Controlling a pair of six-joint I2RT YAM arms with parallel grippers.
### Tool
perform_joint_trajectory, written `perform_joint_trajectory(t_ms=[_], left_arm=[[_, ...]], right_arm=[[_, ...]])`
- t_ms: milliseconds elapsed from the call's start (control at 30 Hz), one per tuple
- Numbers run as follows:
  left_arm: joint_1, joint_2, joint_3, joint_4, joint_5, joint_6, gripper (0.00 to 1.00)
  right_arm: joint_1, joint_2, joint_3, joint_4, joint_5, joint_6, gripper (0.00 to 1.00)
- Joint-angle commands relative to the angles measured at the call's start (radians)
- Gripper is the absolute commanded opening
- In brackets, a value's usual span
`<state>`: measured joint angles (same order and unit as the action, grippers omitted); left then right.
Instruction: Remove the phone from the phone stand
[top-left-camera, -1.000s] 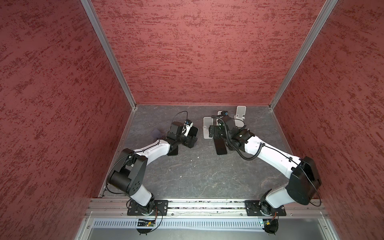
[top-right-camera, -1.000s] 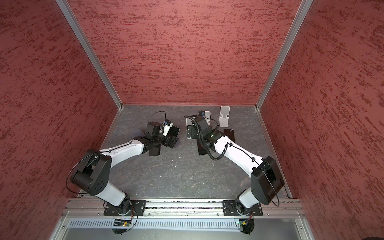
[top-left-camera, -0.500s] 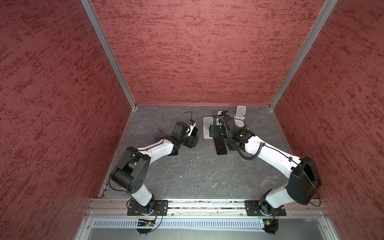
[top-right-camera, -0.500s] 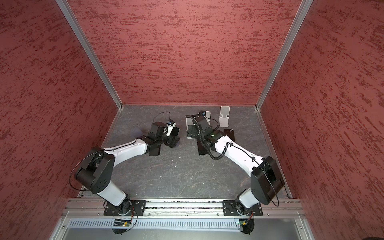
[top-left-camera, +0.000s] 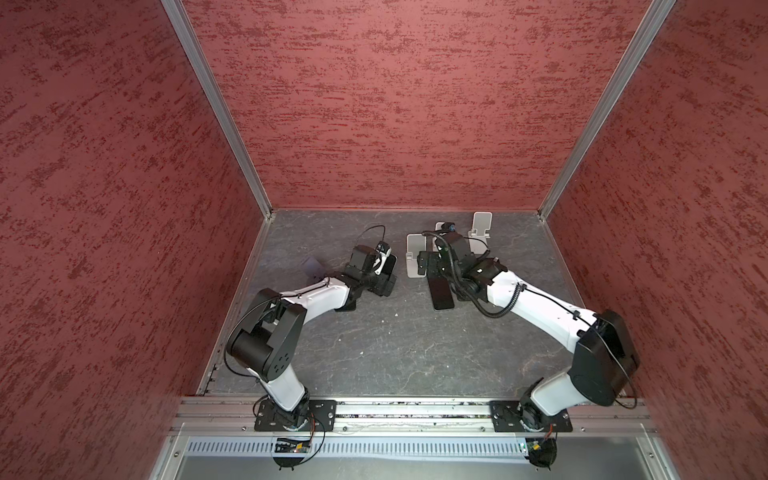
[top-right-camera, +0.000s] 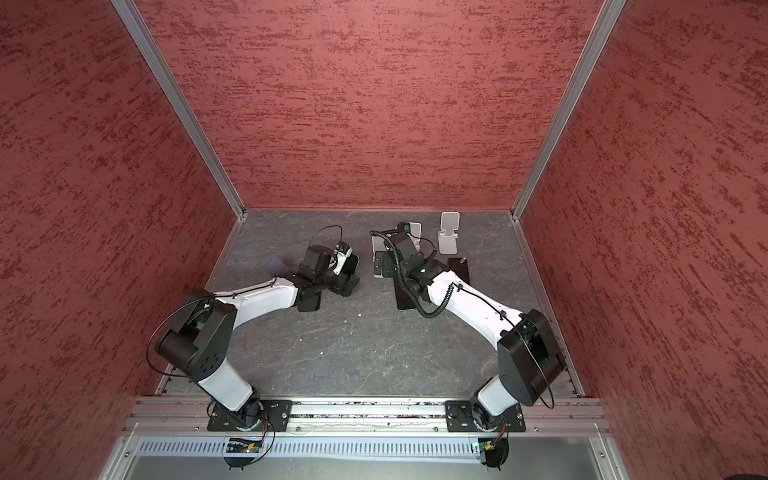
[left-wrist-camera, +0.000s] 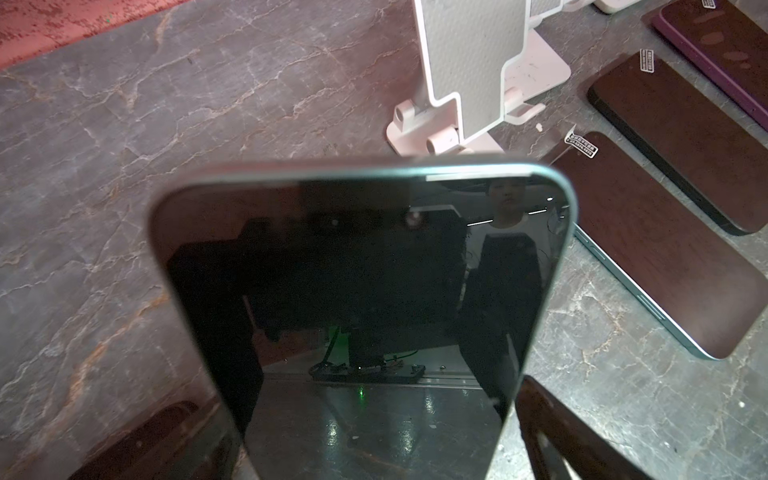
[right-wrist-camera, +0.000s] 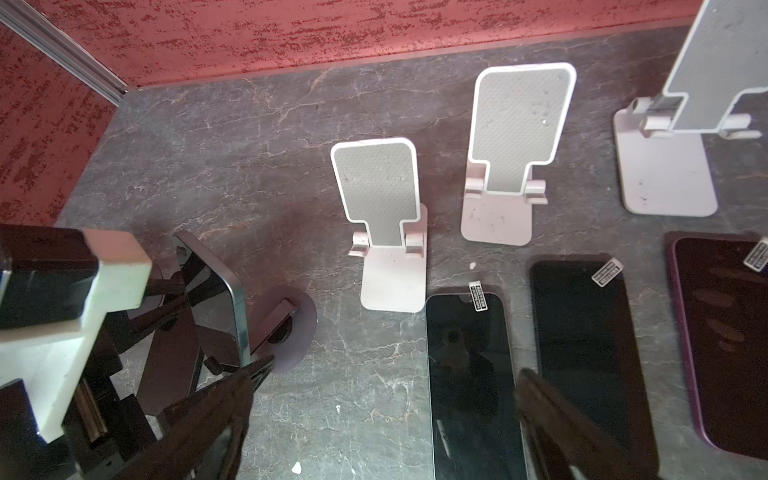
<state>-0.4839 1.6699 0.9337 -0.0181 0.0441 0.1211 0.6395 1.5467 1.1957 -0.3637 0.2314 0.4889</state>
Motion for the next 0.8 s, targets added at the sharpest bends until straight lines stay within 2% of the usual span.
perform_joint_trajectory(t_ms=[0, 233, 767], left_arm=[[0.005, 0.008, 0.024, 0.003, 0.012, 0.005, 1.00], [0.007, 0.013, 0.019, 0.003, 0.006, 0.001, 0.95], [0.007, 0.002, 0.035, -0.038, 0.010, -0.003, 0.74]], right_arm=[[-0.004, 0.016, 0.026, 0.009, -0.004, 0.000, 0.99], [-0.004, 0.039, 0.052, 0.007, -0.014, 0.001, 0.99], [-0.004, 0.050, 0.065, 0.003, -0.021, 0.004, 0.99]])
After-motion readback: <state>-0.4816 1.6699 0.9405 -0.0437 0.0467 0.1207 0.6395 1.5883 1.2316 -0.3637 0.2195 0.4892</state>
